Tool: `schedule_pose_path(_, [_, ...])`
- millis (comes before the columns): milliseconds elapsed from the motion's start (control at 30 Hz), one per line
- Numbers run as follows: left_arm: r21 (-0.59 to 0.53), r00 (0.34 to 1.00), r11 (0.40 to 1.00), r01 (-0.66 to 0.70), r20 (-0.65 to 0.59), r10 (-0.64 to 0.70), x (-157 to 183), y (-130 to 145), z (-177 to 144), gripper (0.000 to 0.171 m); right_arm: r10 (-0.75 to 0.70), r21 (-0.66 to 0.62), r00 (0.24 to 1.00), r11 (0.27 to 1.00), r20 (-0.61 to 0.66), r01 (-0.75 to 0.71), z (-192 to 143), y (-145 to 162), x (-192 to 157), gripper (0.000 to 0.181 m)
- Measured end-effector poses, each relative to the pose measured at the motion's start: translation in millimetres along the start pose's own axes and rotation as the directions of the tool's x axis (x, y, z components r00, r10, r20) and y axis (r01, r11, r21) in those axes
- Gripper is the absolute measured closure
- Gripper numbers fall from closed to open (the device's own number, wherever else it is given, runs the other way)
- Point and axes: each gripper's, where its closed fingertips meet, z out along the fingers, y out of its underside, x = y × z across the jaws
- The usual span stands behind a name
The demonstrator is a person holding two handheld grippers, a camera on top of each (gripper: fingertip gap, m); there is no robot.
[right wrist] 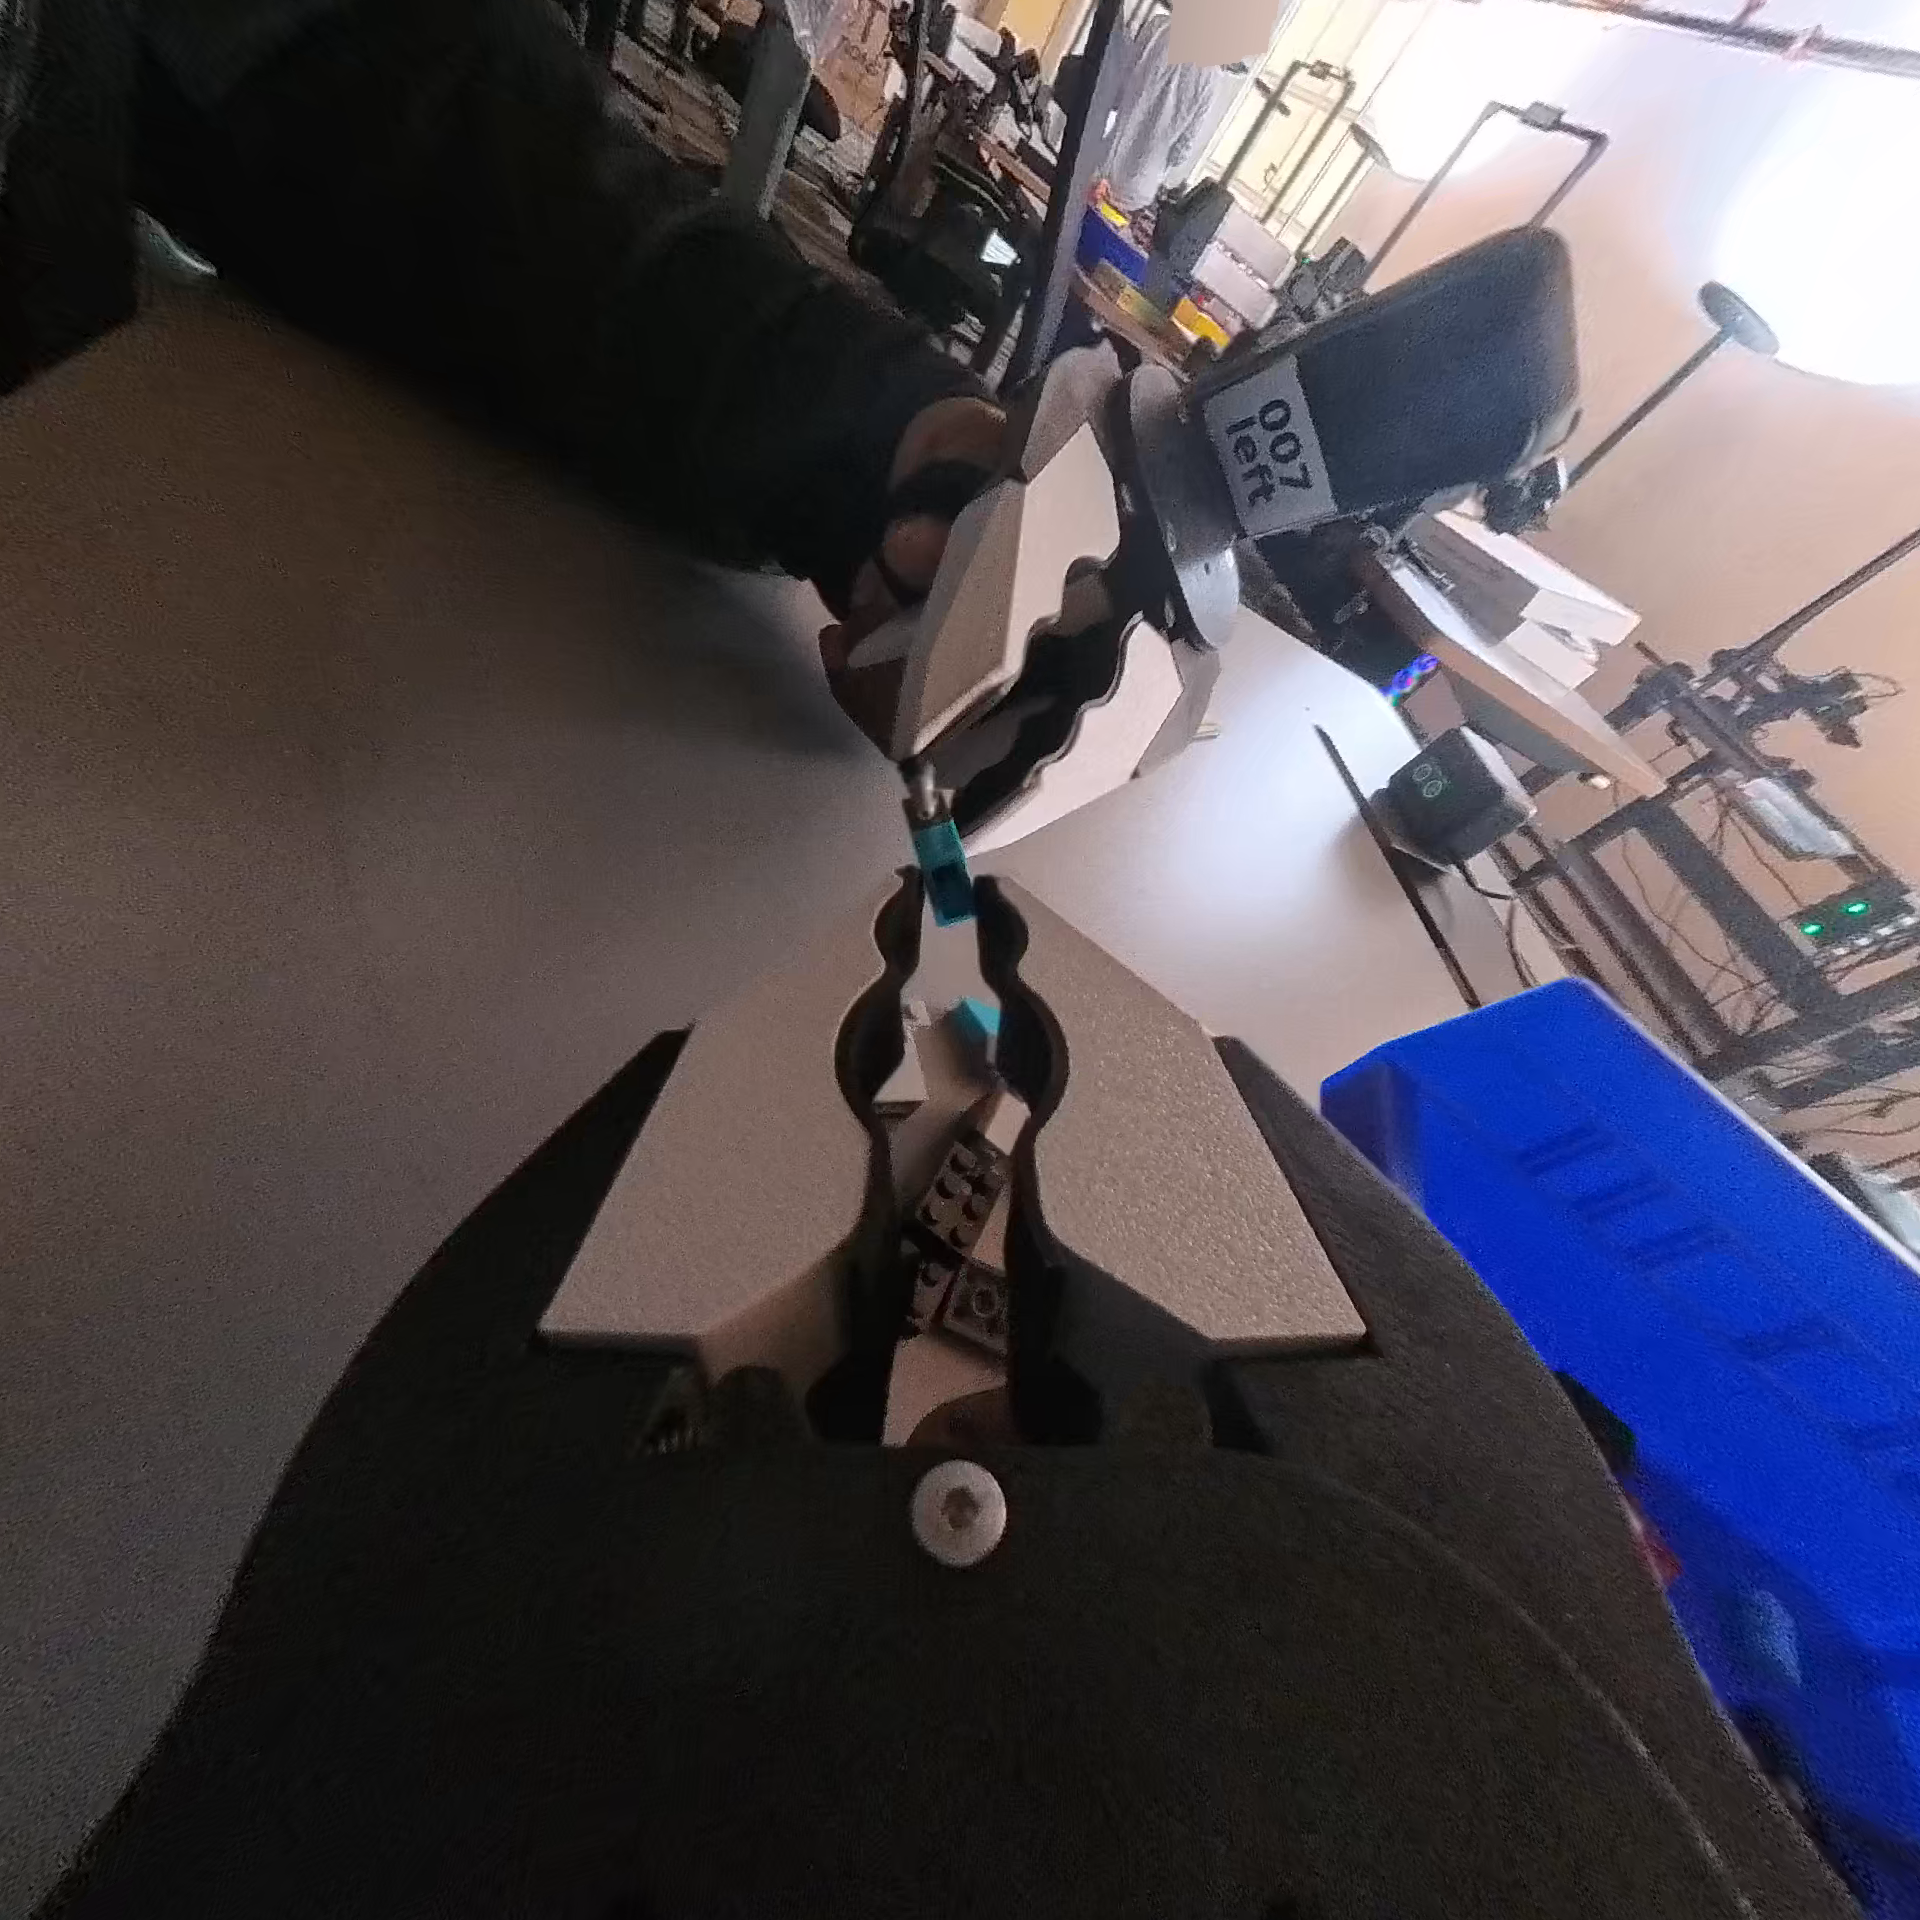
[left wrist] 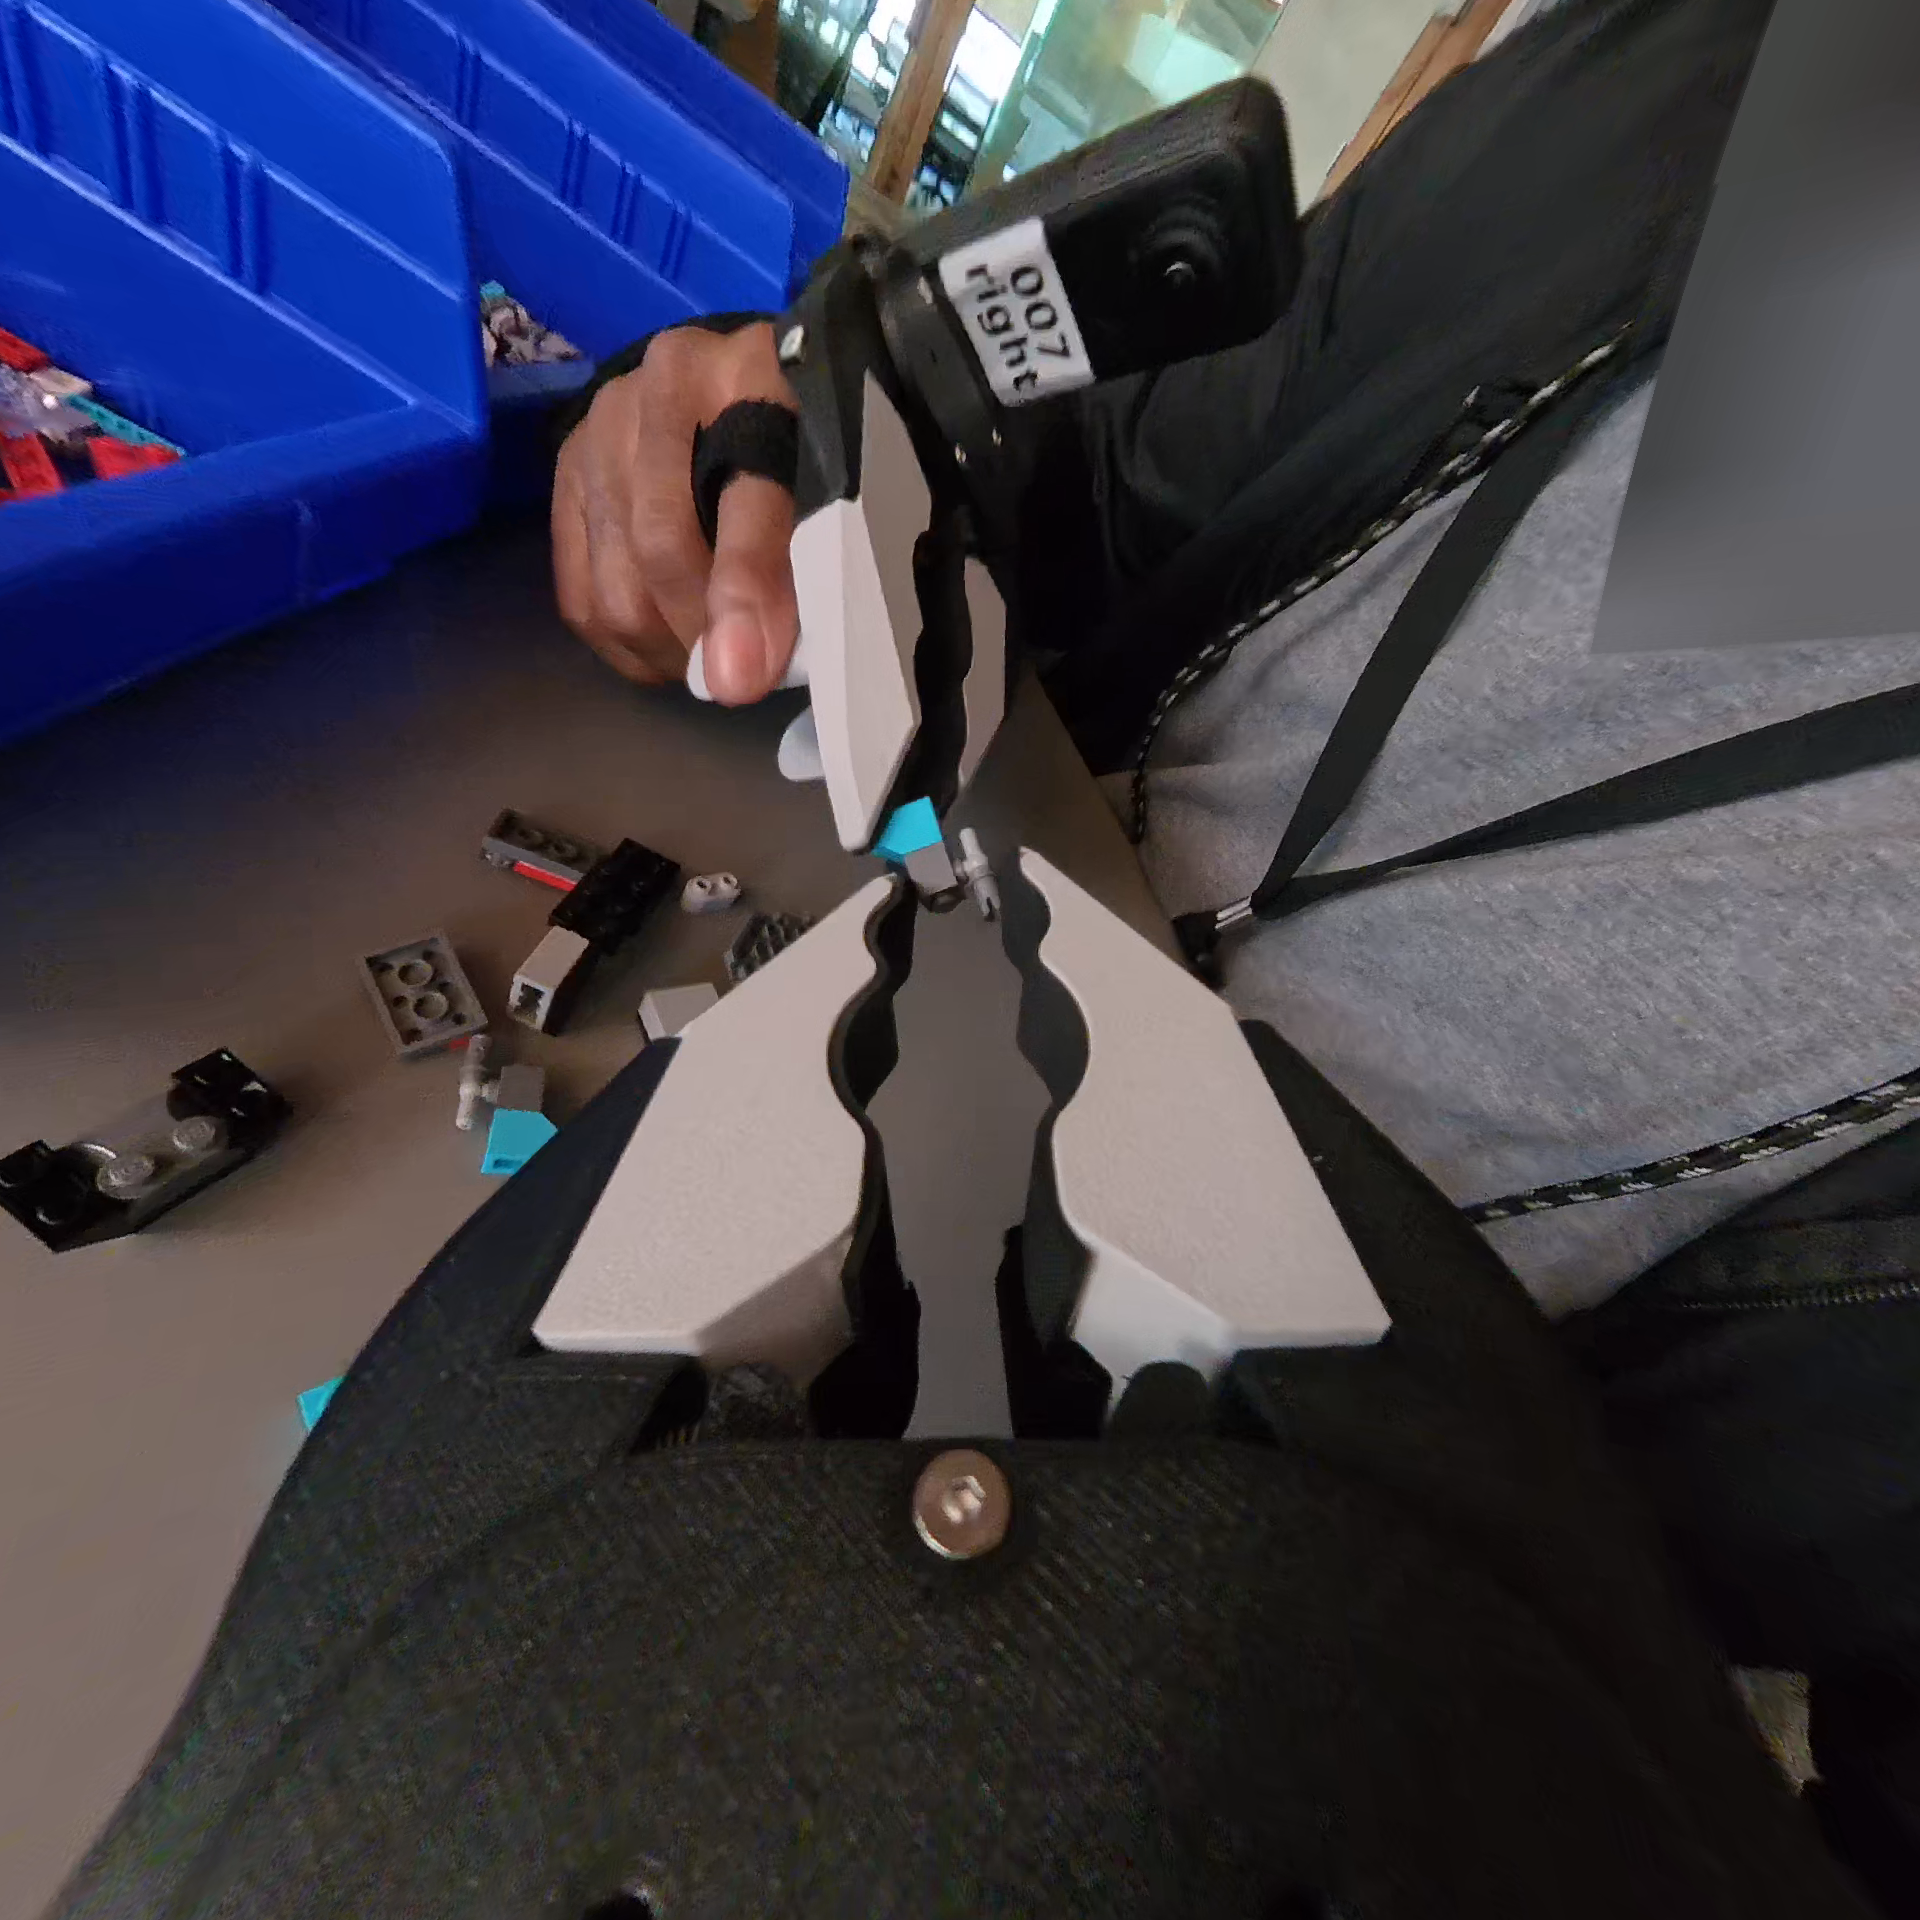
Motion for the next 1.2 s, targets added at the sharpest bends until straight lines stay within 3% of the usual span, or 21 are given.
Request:
schedule_pose_path(133, [0.120, 0.999, 0.992, -0.026, 0.048, 0.020, -7.7, -18.6, -11.3, 0.141, 0.205, -0.002, 0.979, 0.979, 0.003, -0.205, 0.1, 3.1, 11.2, 0.172])
schedule_pose_path(233, [0.172, 0.989, 0.981, -0.094, 0.127, 0.073, -16.9, -27.2, -18.2, 0.138, 0.403, -0.001, 0.915, 0.915, 0.026, -0.403, -0.4, 6.0, 19.0, 0.172])
schedule_pose_path(400, [0.115, 0.968, 0.981, -0.157, 0.215, 0.130, -28.8, -20.6, -11.7, 0.147, 0.579, -0.017, 0.815, 0.816, 0.039, -0.578, -1.0, 11.7, 25.9, 0.172])
schedule_pose_path(767, [0.105, 0.956, 0.977, -0.186, 0.248, 0.155, -32.9, -20.4, -9.3, 0.162, 0.639, -0.056, 0.764, 0.769, 0.087, -0.637, 0.4, 13.6, 19.5, 0.172])
schedule_pose_path(1200, [0.129, 0.964, 0.978, -0.163, 0.234, 0.130, -32.6, -22.8, -10.8, 0.163, 0.684, 0.001, 0.720, 0.725, 0.119, -0.688, -2.0, 6.2, 24.1, 0.166])
